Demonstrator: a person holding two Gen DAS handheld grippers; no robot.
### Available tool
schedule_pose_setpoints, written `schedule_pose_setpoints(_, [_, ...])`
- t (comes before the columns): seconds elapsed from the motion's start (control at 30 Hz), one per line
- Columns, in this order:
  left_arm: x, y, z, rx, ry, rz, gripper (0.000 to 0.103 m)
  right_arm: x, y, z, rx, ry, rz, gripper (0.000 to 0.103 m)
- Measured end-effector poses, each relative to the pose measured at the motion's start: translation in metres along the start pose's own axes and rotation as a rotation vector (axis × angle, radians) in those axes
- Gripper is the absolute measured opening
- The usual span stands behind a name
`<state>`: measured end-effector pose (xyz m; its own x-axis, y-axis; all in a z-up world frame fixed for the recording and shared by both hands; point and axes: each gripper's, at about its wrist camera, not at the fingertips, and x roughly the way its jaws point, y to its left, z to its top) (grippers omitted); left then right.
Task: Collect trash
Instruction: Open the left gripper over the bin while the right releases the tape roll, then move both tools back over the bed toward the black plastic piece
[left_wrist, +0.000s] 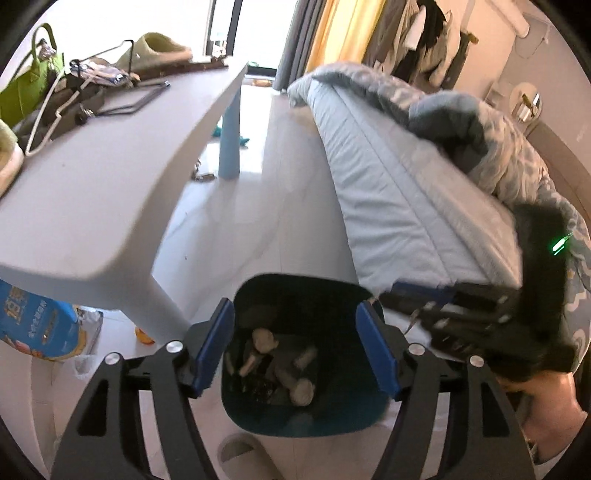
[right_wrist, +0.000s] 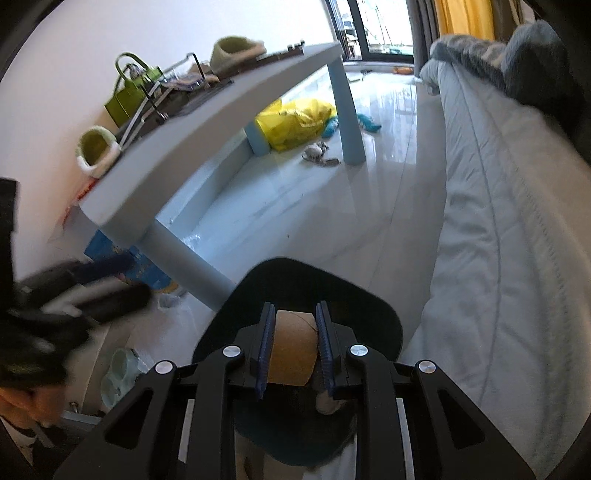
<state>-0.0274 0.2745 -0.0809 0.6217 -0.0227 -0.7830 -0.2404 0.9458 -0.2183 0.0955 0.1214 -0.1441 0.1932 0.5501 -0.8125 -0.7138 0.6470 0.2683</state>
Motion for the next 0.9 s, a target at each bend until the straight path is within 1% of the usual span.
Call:
schedule_pose_setpoints(0.07, [-0.005,0.003,0.003,-0.022,-0.016,-0.01,0.072,0.011,-0.001,-0.005,0.004,0.032,-0.017,0.023])
schedule_pose_setpoints(0.13, [-0.011,0.005,0.007,-0.038,-0.036,-0.013,0.07,0.019,-0.001,-0.01,0.012,0.058,-0.012,0.023])
schedule_pose_setpoints(0.23, [-0.022,0.005,0.011,-0.037,-0.068,-0.013,0.068,0.031,0.004,-0.016,-0.012,0.092,-0.032,0.023])
schedule_pose_setpoints(0.33, [-0.032,0.003,0.015,-0.019,-0.096,-0.003,0.06,0.042,0.01,-0.022,-0.044,0.121,-0.063,0.023])
schedule_pose_setpoints(0.43, [-0.039,0.002,0.018,-0.018,-0.116,-0.015,0.056,0.053,0.013,-0.028,-0.056,0.154,-0.078,0.023])
schedule_pose_setpoints(0.53, [-0.043,0.001,0.021,-0.022,-0.128,-0.014,0.055,0.06,0.016,-0.034,-0.069,0.176,-0.09,0.023])
schedule_pose_setpoints(0.67, [-0.053,-0.001,0.026,-0.036,-0.156,-0.037,0.055,0.066,0.018,-0.04,-0.086,0.208,-0.111,0.025])
schedule_pose_setpoints(0.7, [-0.056,-0.002,0.028,-0.033,-0.164,-0.037,0.055,0.067,0.019,-0.041,-0.094,0.211,-0.118,0.03])
schedule_pose_setpoints(0.73, [-0.06,-0.005,0.029,-0.025,-0.173,-0.037,0.055,0.065,0.019,-0.042,-0.105,0.21,-0.133,0.053])
schedule_pose_setpoints(0.77, [-0.063,-0.007,0.03,-0.018,-0.181,-0.04,0.055,0.064,0.02,-0.043,-0.111,0.207,-0.138,0.065])
schedule_pose_setpoints(0.9, [-0.072,-0.013,0.033,-0.015,-0.205,-0.056,0.055,0.054,0.021,-0.041,-0.116,0.183,-0.119,0.065])
